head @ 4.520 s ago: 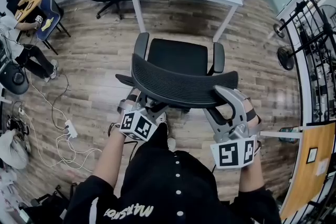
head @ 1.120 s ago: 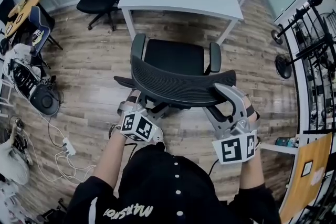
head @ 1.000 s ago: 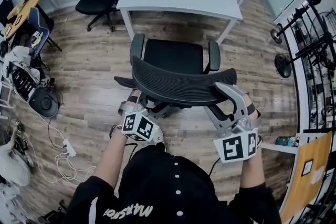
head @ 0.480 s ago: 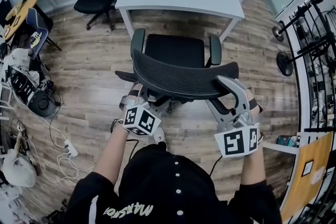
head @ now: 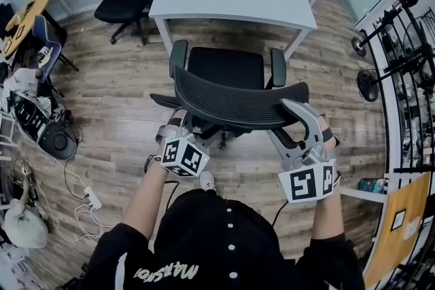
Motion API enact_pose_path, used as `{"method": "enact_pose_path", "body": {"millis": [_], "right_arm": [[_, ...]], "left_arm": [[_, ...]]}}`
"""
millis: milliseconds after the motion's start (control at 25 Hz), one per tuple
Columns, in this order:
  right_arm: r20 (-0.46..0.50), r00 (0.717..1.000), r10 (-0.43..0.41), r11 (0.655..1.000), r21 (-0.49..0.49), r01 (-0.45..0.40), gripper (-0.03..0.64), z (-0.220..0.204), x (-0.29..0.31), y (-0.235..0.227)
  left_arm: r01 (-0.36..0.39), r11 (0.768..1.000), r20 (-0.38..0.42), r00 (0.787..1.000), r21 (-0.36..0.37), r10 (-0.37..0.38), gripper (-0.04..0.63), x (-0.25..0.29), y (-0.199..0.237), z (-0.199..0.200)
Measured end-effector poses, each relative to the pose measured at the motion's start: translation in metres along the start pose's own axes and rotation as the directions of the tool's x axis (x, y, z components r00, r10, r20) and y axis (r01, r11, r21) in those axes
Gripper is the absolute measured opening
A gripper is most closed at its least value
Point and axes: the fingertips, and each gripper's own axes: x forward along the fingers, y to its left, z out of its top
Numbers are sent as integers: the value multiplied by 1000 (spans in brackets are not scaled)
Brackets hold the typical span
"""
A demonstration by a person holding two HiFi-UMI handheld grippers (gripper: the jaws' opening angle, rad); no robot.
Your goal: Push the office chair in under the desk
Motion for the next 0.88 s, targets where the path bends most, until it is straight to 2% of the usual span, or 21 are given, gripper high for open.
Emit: {"method": "enact_pose_path", "body": {"millis": [440, 680, 880], "right_arm": [[-32, 999, -4, 1000, 0, 4, 250, 1, 28, -11], [-22, 1000, -6, 1000, -3, 6, 249, 1, 40, -19], [-21, 1000, -7, 1000, -3, 7, 247, 2, 52, -23]], "left_arm": [[-6, 1000, 10, 1000, 14, 6, 321, 9, 25, -12], [-15, 999, 11, 1000, 39, 15, 318, 15, 38, -18], [-15, 999, 11, 1000, 33, 15, 318, 18, 49, -23]]}}
